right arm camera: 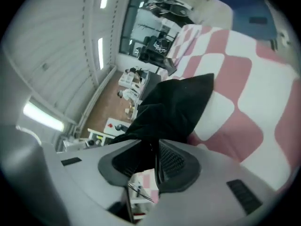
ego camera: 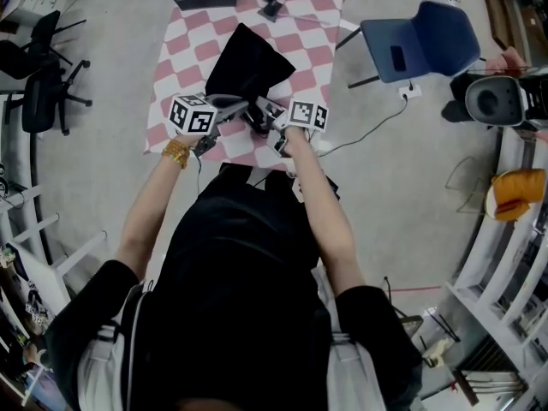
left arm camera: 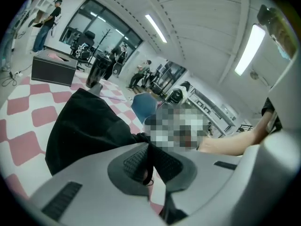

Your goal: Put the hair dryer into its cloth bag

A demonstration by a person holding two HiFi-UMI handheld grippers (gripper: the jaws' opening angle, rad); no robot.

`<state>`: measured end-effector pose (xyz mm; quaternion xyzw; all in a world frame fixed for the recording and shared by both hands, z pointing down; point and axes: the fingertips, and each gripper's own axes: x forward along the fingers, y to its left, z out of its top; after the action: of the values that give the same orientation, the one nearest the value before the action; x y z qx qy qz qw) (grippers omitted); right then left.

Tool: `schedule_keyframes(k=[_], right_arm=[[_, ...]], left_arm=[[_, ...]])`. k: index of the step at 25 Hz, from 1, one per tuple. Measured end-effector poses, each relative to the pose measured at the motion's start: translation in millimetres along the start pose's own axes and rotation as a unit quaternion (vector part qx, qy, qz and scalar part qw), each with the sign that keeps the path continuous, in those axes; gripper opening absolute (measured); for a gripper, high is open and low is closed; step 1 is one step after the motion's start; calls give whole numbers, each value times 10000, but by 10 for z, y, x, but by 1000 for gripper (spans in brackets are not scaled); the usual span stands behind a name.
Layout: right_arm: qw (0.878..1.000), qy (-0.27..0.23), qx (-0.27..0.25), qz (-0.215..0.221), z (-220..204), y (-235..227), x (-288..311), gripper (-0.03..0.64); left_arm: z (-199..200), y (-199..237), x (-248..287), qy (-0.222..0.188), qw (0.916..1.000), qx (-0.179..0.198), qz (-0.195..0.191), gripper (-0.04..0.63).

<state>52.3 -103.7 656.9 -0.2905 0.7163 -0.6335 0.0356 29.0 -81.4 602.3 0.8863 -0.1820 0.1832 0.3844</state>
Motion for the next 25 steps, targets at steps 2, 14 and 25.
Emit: schedule_keyframes(k=[2, 14, 25], right_arm=[[9951, 422, -840, -308, -87, -65, -35, 101], [8246, 2570, -4696, -1831, -824, -914, -276, 249], [8821, 1851, -3927, -1831, -669, -677, -155, 127]], left_arm=[[-49, -20, 46, 189, 9997, 165, 5, 29], [-364, 3, 106, 882, 9901, 1063, 264, 29], [-537, 97, 85, 1074, 9849, 1229, 580, 29]])
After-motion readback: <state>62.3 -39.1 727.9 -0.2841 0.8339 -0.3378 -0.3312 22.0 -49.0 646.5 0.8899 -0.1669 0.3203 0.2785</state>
